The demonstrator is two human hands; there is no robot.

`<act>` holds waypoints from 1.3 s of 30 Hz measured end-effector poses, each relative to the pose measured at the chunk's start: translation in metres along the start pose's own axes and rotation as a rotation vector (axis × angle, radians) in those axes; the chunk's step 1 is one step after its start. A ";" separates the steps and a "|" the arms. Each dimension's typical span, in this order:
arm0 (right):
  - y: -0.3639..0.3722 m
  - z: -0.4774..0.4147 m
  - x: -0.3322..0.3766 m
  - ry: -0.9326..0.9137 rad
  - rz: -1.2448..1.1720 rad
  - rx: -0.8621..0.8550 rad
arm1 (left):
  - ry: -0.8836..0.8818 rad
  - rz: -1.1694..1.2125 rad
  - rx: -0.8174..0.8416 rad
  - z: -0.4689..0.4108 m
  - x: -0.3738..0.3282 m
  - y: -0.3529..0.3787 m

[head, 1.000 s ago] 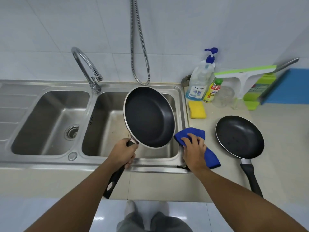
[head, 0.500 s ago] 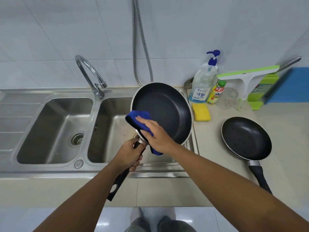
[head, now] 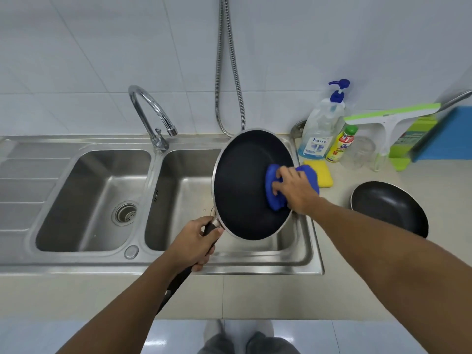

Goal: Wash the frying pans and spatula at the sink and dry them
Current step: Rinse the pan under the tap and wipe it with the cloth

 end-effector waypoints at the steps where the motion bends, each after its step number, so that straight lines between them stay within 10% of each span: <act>1: -0.007 -0.008 -0.003 0.056 -0.022 -0.055 | -0.003 -0.027 0.008 0.000 0.000 -0.001; 10: -0.070 -0.054 0.093 -0.148 -0.604 -0.302 | -0.073 -0.041 0.008 -0.019 -0.015 -0.006; 14: -0.053 -0.037 0.111 -0.387 -0.438 -0.313 | -0.050 -0.067 -0.033 -0.022 -0.018 -0.016; 17: -0.043 -0.057 0.088 -0.176 -0.194 -0.309 | -0.056 -0.084 -0.028 -0.016 -0.015 -0.019; 22: -0.045 -0.072 0.096 0.234 -0.593 -0.310 | -0.040 -0.117 -0.017 -0.017 -0.015 -0.015; 28: -0.013 -0.027 0.122 -0.321 -0.787 -0.053 | -0.053 -0.103 -0.125 -0.030 -0.010 -0.014; 39: 0.042 -0.004 0.041 -0.078 -0.511 0.077 | -0.068 0.005 -0.096 -0.027 -0.015 -0.010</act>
Point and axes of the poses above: each hand's wrist, its own z-axis away from the middle knuckle, its own y-axis out of the palm, x = y × z, the point moved 1 cm from there along -z, towards the middle knuckle, and after that the axes turned 11 degrees about x, right-handed, at the moved point
